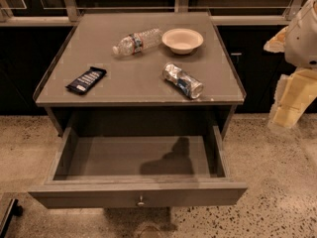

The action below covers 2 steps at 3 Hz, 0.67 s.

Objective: Place redbull can into top drawer

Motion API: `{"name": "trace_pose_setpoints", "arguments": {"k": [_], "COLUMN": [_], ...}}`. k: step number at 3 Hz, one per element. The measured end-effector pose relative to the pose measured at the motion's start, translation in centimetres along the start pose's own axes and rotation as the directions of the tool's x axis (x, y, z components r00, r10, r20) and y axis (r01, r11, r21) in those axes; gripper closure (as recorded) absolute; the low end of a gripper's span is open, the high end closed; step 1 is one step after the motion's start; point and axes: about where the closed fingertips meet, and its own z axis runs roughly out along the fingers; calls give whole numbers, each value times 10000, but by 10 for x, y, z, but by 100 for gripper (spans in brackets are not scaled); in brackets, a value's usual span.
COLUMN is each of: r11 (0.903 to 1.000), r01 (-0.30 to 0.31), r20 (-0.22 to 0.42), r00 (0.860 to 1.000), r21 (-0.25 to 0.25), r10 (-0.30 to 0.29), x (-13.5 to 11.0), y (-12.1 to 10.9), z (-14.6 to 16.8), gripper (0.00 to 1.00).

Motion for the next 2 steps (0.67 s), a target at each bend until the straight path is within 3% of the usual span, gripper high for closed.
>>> {"name": "trace_pose_setpoints", "arguments": {"k": [1,2], "r11": [10000,9979], "r01": [-5,-235], "r20": [13,475], "r00": [10000,9987], "r21": [33,598], "r10": [5,207], "x": [0,-8], "y": [-1,-25], "z": [0,-4], "gripper": [0,0]}}
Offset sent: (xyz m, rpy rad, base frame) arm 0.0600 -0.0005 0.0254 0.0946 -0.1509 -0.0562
